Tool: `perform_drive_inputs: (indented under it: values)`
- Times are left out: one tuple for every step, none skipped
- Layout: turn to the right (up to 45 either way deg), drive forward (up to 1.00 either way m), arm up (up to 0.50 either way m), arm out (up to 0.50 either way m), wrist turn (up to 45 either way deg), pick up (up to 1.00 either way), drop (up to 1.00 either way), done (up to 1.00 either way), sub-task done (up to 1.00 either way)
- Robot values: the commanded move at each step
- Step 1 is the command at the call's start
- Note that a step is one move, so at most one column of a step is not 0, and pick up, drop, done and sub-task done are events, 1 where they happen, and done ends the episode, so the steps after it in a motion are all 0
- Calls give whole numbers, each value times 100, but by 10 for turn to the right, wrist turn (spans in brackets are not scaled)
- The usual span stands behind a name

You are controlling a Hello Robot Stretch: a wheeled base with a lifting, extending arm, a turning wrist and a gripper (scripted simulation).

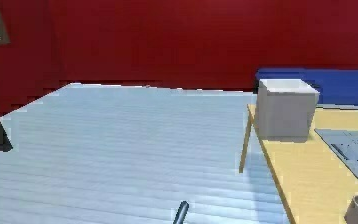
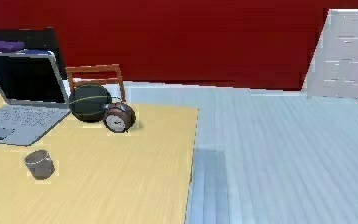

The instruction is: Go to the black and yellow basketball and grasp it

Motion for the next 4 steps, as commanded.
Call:
perform_drive_inputs:
  values:
    - [-210,0,0,0,0,0,0,0,0]
    - [450,0,0,0,0,0,0,0,0]
    - [450,0,0,0,0,0,0,0,0]
    - [450,0,0,0,0,0,0,0,0]
